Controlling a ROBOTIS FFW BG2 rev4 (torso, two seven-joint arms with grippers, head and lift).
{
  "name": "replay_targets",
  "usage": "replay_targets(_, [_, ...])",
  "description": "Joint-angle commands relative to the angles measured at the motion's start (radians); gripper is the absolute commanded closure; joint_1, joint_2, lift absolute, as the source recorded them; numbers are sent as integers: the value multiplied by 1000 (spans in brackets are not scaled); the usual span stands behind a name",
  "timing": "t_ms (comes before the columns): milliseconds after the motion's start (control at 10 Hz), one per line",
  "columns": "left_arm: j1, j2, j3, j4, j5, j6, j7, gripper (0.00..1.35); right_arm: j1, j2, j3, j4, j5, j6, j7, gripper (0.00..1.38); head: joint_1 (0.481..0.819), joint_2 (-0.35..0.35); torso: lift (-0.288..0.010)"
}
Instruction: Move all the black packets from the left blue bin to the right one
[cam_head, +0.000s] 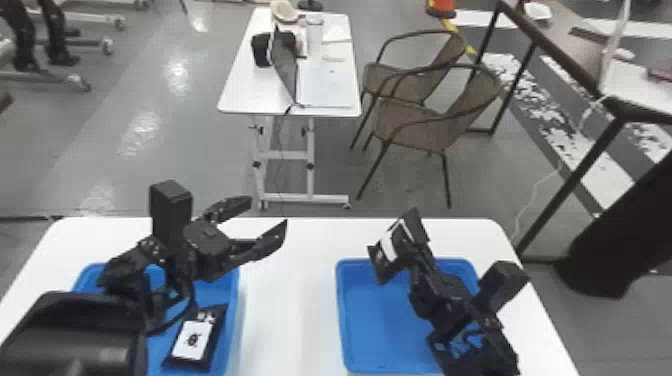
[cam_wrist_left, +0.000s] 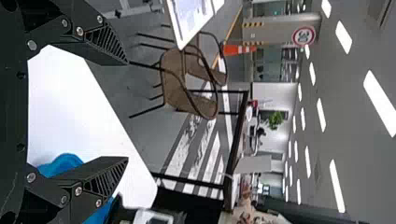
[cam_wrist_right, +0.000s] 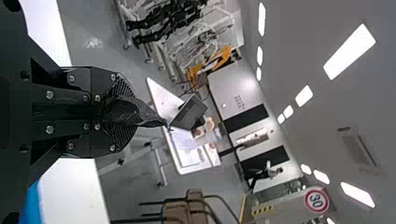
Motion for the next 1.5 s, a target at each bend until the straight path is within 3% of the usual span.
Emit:
replay_targets(0, [64, -31, 102, -57, 3, 12, 2, 334, 40, 0, -31, 5, -21, 38, -7, 1277, 695, -88, 0])
replay_targets(200, [98, -40, 166, -105, 20, 26, 2, 334, 17, 0, -38, 96, -35, 39, -7, 1277, 695, -57, 0])
replay_targets(300, [105, -33, 174, -133, 28, 43, 4, 334, 0, 0, -45, 146, -52, 39, -7, 1277, 695, -39, 0])
replay_targets(500, [115, -40, 187, -166, 34, 52, 14, 334, -5, 0, -58, 197, -56, 47, -20, 1243, 695, -28, 0])
replay_targets(600, [119, -43, 195, -166, 36, 55, 14, 328, -5, 0, -58, 209, -62, 47, -27, 1007, 695, -29, 0])
replay_targets(800, [130, -43, 206, -166, 36, 61, 16, 328, -6, 0, -58, 209, -55, 33, -47, 148, 695, -31, 0])
replay_targets(900, [131, -43, 214, -166, 28, 75, 16, 328, -9, 2, -58, 215, -52, -14, -49, 47, 695, -29, 0])
replay_targets(1100, [133, -36, 220, -165, -14, 127, 16, 334, 9, 9, -58, 142, -29, -103, -52, 177, 695, -29, 0])
replay_targets(1300, [145, -5, 217, -152, -32, 190, 5, 334, 43, 13, -58, -20, 14, -151, -70, 190, 695, -25, 0])
replay_targets(1400, [167, -5, 221, -160, -38, 228, 8, 334, 57, 13, -57, -98, 14, -154, -72, 190, 695, -22, 0])
